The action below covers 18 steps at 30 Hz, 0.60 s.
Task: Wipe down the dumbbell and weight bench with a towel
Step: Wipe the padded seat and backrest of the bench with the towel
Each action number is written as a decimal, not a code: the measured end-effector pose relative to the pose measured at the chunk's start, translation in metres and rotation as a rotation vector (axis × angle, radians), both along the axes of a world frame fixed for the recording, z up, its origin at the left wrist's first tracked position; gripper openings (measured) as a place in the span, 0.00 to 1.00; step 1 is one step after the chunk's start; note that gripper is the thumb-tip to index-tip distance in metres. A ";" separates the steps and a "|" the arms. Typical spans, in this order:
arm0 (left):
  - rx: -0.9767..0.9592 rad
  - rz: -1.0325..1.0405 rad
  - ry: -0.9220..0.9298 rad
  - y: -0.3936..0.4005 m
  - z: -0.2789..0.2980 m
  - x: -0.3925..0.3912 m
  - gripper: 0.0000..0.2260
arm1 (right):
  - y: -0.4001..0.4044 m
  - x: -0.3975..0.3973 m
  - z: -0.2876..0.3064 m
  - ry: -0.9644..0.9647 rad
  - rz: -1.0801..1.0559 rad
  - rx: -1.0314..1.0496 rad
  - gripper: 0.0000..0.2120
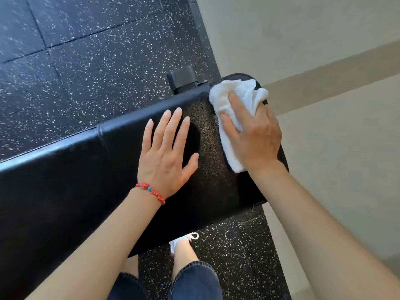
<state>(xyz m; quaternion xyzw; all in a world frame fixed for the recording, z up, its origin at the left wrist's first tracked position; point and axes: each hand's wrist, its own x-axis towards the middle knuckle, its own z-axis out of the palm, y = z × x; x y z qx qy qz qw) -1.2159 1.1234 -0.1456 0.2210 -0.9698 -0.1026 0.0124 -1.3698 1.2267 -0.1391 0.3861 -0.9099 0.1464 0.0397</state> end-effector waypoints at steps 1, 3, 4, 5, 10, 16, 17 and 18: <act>-0.007 -0.001 -0.002 0.001 0.000 0.000 0.28 | -0.006 -0.004 0.000 -0.005 0.009 0.000 0.16; -0.014 0.006 -0.006 0.001 0.000 0.001 0.28 | -0.022 -0.012 0.002 -0.038 -0.001 0.019 0.17; -0.014 0.007 -0.003 0.002 0.001 0.001 0.28 | -0.031 -0.016 0.002 -0.072 -0.035 0.042 0.17; -0.012 0.006 0.000 0.002 0.001 0.000 0.28 | -0.038 -0.019 0.001 -0.111 -0.077 0.069 0.18; 0.023 -0.013 -0.042 0.003 0.008 0.000 0.28 | -0.017 0.003 0.005 -0.159 -0.144 0.087 0.20; 0.130 -0.007 -0.102 0.008 0.024 0.008 0.29 | 0.047 0.050 0.021 -0.180 -0.161 0.103 0.18; 0.138 -0.020 -0.102 0.011 0.028 0.013 0.28 | 0.054 0.055 0.024 -0.210 -0.180 0.107 0.18; 0.145 -0.035 -0.103 0.015 0.031 0.021 0.27 | 0.060 0.062 0.028 -0.234 -0.210 0.111 0.18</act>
